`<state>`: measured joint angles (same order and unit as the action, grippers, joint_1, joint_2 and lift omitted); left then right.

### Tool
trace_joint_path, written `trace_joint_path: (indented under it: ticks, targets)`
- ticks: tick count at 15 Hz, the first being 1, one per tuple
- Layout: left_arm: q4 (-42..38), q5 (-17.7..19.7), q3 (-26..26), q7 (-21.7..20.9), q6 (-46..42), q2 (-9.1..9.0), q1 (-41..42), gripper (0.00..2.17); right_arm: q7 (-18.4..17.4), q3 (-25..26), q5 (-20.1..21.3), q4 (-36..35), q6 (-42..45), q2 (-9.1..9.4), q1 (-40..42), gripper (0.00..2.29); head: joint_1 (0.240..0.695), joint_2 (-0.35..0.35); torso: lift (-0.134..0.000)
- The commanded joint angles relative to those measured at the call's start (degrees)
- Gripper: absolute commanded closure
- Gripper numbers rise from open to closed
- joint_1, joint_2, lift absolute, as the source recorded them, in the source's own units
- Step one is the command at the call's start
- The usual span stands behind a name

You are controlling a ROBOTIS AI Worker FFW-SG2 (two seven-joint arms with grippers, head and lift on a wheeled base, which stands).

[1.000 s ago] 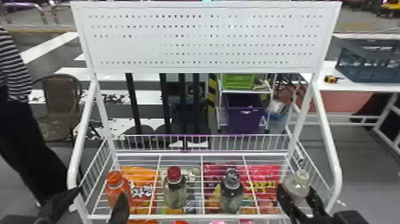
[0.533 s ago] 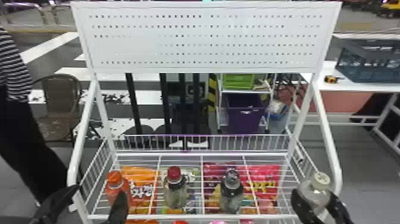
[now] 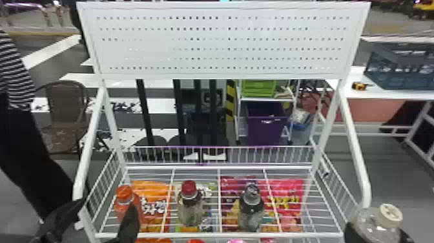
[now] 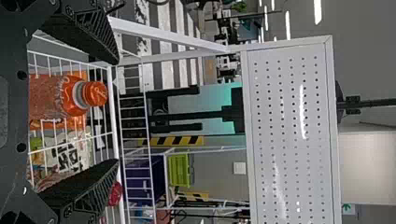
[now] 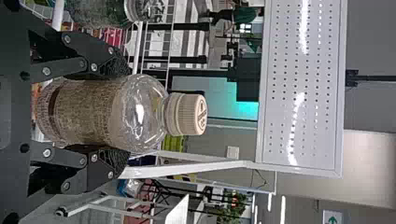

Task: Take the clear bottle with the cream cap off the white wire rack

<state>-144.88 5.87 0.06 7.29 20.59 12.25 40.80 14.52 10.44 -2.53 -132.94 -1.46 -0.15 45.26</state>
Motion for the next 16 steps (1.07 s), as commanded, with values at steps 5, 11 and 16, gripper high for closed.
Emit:
trace_joint_path:
  ticks: [5, 11, 16]
  targets:
    - [0.56, 0.19, 0.73, 0.00, -1.12, -0.04, 0.16, 0.14, 0.60, 2.83, -3.36, -4.08, 3.78, 0.20, 5.89, 1.78, 0.499, 0.000, 0.000]
    - [0.21, 0.28, 0.73, 0.00, -1.12, -0.12, 0.25, 0.14, 1.12, 3.18, -4.59, -3.82, 3.60, 0.20, 5.54, 1.78, 0.499, 0.000, 0.000]
    - [0.12, 0.28, 0.73, 0.00, -1.12, -0.12, 0.25, 0.14, 1.12, 3.18, -4.59, -4.08, 3.60, 0.20, 5.54, 1.77, 0.499, 0.000, 0.000]
